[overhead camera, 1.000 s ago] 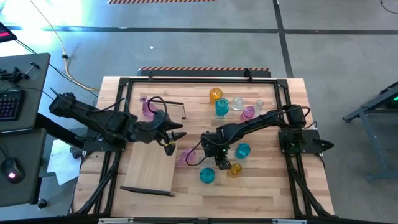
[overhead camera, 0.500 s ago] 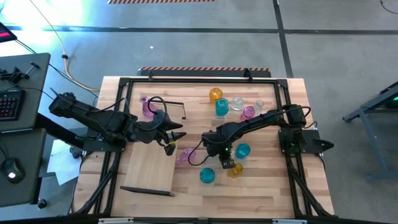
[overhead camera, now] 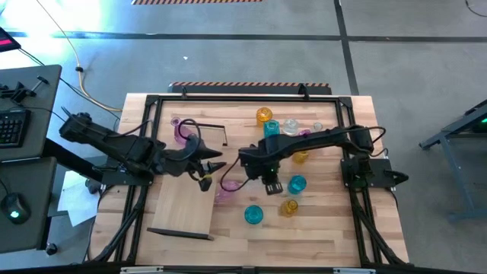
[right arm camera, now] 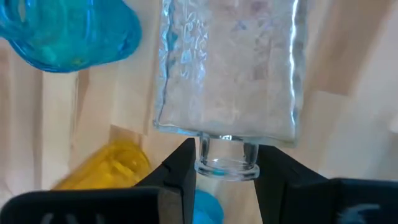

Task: Sort vases onto shelf
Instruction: Put the bottom left transparent flower vase on the shelf

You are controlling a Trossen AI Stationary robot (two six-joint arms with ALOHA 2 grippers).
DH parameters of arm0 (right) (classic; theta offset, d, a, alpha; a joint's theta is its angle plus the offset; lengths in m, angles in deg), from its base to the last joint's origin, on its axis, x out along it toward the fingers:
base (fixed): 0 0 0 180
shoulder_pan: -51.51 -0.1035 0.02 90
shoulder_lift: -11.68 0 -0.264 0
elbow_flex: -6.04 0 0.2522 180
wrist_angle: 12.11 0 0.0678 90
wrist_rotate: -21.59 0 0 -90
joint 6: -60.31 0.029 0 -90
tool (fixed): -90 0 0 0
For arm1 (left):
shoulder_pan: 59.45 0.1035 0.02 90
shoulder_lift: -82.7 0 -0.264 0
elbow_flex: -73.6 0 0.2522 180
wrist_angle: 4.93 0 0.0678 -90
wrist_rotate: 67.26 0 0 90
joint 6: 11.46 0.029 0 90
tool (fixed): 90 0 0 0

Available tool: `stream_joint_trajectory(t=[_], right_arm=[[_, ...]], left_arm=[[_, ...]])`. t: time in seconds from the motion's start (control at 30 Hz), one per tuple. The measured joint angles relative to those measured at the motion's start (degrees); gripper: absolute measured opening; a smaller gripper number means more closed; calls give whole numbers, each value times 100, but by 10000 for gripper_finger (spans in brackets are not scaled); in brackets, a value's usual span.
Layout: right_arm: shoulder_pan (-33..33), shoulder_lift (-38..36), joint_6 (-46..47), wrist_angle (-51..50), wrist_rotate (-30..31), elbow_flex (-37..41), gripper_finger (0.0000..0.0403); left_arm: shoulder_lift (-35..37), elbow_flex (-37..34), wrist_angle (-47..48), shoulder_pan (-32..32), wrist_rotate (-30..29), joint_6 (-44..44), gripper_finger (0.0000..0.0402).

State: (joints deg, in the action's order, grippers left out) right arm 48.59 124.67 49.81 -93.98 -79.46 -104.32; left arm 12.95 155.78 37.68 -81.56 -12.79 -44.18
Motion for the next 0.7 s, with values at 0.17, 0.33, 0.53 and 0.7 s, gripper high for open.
stream_joint_trajectory(t=[0.17, 0.33, 0.53, 0.7], right_arm=[[115, 0, -51, -639, 195, -635, 92], [232, 0, 33, -938, 199, -1186, 93], [343, 0, 243, -984, 91, -1933, 93], [406, -2, 264, -743, 61, -2392, 94]], left_arm=[[227, 2, 218, -137, -116, -11, 170], [296, 1, 568, -261, -121, -283, 170], [204, 0, 641, -308, -120, -243, 170], [201, 2, 600, -304, -286, -164, 170]])
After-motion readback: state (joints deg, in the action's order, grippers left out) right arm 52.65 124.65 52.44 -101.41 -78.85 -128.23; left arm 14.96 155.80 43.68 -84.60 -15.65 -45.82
